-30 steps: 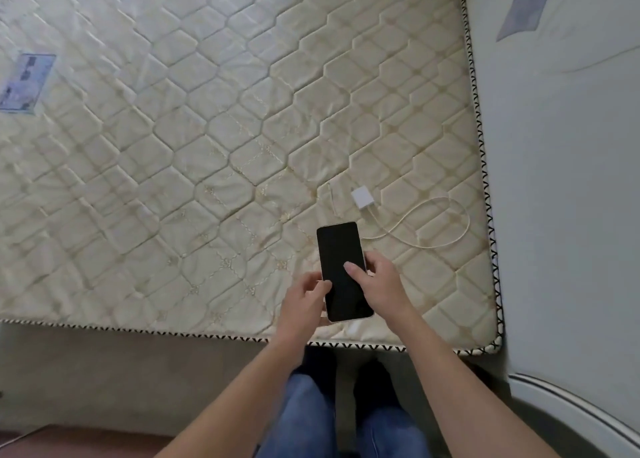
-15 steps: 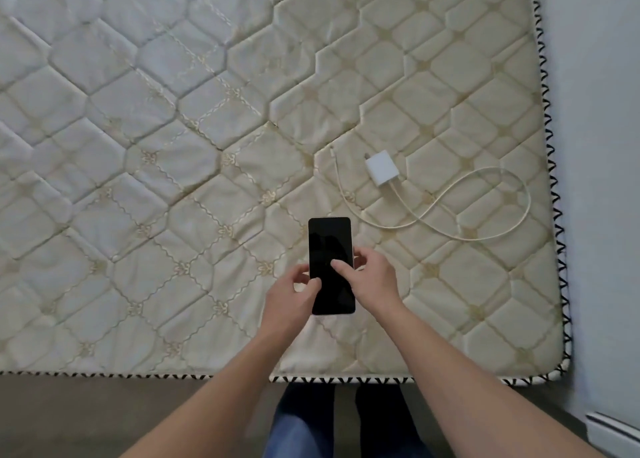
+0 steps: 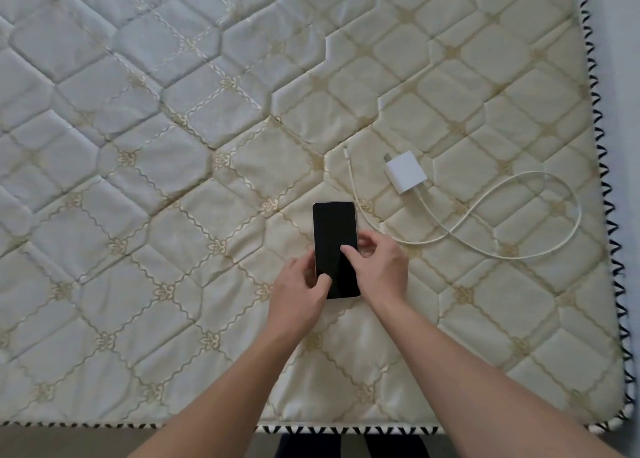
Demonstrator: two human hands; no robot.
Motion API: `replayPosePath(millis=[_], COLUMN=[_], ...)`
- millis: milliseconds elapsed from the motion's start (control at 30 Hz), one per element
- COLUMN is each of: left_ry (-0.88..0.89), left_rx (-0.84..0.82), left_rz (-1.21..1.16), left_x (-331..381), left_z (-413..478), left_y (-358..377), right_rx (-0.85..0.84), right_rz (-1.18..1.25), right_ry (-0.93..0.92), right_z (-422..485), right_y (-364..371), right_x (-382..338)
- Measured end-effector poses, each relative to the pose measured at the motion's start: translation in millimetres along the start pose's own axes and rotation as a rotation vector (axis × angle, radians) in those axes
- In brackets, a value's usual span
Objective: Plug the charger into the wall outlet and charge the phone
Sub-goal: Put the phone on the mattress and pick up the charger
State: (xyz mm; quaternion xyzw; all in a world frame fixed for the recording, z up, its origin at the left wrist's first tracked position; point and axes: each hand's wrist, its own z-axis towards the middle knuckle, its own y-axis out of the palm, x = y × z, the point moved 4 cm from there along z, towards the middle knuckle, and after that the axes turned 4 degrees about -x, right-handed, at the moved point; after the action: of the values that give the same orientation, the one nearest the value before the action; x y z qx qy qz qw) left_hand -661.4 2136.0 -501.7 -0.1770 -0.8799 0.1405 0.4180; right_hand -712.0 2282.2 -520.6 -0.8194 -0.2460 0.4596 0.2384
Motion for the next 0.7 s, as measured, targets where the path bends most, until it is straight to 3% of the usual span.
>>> replayPosePath(millis=[100, 233, 367, 467, 567, 700], left_ry=[0.007, -0.016, 0.073, 0.218, 0.200, 0.181], left_rx=[0.005, 0.000, 0.042, 0.127, 0.014, -0.058], left_rz=[0.088, 0.149, 0.305, 0.644, 0.883, 0.946], left_x=[2, 1, 5, 13, 9, -2], left_z=[-3, 3, 16, 35, 53, 61], left_y=[3, -5, -25, -42, -45, -39], right_rx=[-0.085, -0.157, -0.087, 0.013, 0.050, 0.016], right_rz=[0.062, -0.059, -0.224, -0.352, -0.453, -0.511], right_ry=[0.003, -0.070, -0.183, -0.229, -0.194, -0.098], right_z=[-3, 2, 22, 46, 71, 95], right_y=[-11, -37, -76, -99, -104, -90], right_x=[-1, -1, -7, -13, -20, -27])
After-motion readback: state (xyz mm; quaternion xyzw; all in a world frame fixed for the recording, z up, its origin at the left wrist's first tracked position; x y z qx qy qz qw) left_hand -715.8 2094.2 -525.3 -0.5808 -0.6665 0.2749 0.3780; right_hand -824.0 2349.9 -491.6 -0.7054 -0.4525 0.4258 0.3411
